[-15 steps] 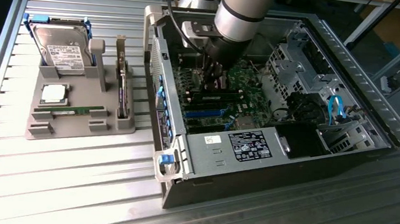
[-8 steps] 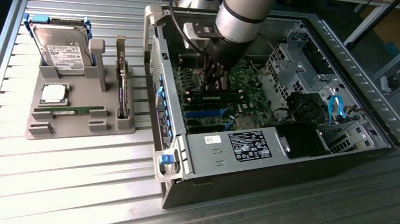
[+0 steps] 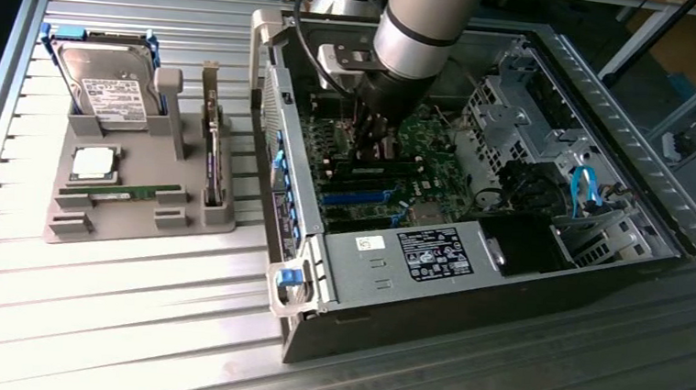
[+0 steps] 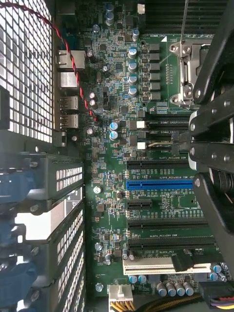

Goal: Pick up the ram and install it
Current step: 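Press down the ram until it locks into place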

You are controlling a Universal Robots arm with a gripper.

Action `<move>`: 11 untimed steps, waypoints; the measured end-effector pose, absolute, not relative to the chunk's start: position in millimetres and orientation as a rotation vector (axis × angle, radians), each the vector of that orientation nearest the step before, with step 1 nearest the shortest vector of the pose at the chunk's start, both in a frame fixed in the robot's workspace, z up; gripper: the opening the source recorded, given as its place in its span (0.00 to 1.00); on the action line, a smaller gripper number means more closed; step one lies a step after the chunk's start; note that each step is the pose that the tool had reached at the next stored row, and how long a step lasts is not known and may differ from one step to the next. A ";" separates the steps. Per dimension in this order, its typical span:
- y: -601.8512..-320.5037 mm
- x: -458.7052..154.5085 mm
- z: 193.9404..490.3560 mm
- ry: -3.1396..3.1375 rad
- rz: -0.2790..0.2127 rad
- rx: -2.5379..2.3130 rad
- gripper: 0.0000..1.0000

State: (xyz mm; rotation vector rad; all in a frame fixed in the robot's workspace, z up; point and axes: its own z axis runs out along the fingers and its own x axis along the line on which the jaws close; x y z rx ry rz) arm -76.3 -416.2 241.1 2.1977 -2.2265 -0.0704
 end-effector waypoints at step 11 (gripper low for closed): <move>-416.3 -76.3 239.3 -2.227 -0.072 2.199 0.10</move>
